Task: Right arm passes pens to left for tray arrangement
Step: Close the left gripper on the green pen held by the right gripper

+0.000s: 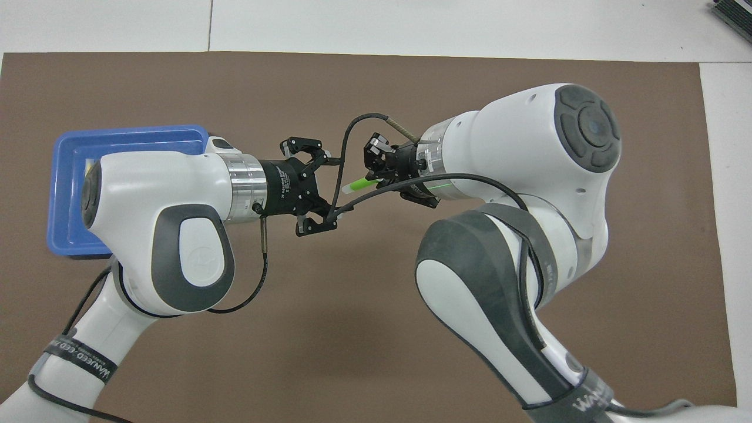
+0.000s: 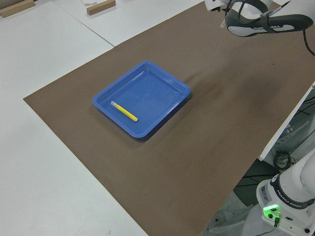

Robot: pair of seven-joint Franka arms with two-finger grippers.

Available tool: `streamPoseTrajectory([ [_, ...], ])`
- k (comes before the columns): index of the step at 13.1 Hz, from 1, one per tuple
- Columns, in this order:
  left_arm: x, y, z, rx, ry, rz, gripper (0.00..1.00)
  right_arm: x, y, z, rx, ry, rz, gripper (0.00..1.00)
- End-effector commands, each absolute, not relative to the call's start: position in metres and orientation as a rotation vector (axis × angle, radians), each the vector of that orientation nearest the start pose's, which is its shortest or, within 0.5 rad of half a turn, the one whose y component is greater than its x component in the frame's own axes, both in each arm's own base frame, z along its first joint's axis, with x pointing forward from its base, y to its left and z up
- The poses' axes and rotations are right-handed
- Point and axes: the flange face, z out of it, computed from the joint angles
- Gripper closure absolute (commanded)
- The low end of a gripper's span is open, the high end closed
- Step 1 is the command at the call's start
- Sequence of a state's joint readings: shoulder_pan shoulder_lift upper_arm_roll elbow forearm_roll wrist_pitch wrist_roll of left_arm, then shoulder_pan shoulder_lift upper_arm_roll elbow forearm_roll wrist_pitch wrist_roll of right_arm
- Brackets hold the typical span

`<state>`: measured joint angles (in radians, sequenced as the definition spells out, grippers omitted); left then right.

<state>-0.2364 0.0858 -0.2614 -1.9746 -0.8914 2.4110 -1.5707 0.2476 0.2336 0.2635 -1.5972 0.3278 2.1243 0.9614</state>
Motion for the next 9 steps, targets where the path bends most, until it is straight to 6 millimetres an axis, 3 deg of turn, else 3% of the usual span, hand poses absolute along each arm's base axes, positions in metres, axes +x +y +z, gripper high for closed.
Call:
streamPoseTrajectory([
  [1,0.522,-0.314,0.453,1.634,1.781,-0.549,0.19,0.575,0.321,0.537,-2.531,0.812,0.048,1.00],
  [4,0.524,-0.310,0.451,1.621,1.792,-0.563,0.21,0.576,0.321,0.538,-2.531,0.812,0.048,1.00],
  [5,0.522,-0.314,0.451,1.625,1.785,-0.557,0.30,0.575,0.321,0.537,-2.532,0.812,0.049,1.00],
  [9,0.519,-0.321,0.452,1.629,1.775,-0.549,0.93,0.576,0.321,0.538,-2.531,0.812,0.046,1.00],
])
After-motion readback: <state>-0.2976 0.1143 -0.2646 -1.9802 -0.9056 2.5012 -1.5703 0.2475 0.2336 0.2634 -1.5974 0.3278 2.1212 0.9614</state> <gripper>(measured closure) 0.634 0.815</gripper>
